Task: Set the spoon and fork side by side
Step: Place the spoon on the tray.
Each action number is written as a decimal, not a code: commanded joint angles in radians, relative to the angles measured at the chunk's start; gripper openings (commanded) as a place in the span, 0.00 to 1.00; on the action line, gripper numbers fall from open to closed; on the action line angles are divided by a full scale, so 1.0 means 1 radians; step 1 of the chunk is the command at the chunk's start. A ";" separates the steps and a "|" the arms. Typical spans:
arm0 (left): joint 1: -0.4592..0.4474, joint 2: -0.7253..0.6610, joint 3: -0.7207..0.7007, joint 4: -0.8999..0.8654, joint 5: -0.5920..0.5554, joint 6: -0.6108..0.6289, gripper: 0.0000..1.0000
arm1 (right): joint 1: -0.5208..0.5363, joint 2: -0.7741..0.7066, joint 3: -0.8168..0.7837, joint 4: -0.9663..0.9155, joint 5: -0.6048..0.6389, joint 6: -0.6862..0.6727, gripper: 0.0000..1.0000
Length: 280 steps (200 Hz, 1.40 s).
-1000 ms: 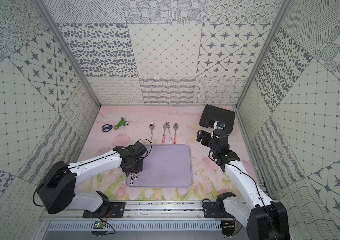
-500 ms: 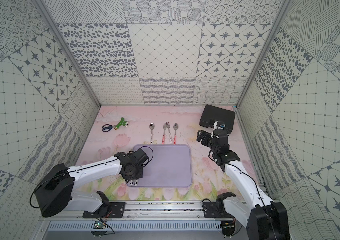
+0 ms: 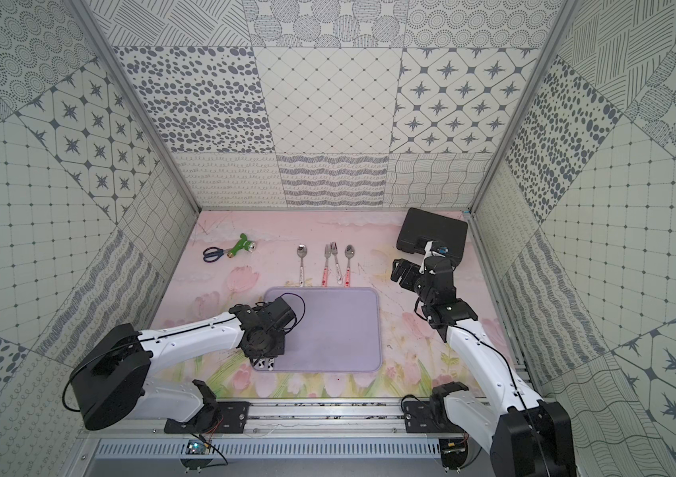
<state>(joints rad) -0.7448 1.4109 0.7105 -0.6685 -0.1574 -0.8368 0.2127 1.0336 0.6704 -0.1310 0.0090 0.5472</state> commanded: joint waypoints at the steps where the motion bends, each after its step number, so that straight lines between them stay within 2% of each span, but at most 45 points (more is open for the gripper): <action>1: -0.006 0.029 -0.009 0.007 -0.002 -0.013 0.07 | 0.005 -0.013 -0.014 0.034 0.013 0.008 0.97; 159: -0.008 -0.042 0.007 -0.048 -0.028 -0.002 0.31 | 0.005 -0.016 -0.014 0.034 0.012 0.007 0.97; 231: -0.008 -0.120 0.085 -0.127 -0.072 0.020 0.39 | 0.005 -0.018 -0.014 0.034 0.008 0.008 0.97; 280: -0.008 -0.095 0.183 -0.136 -0.094 0.052 0.42 | 0.005 -0.018 -0.014 0.034 0.005 0.004 0.97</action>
<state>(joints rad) -0.7513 1.3014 0.8227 -0.7498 -0.1970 -0.8215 0.2127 1.0332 0.6693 -0.1310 0.0086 0.5472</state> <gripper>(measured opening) 0.411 0.966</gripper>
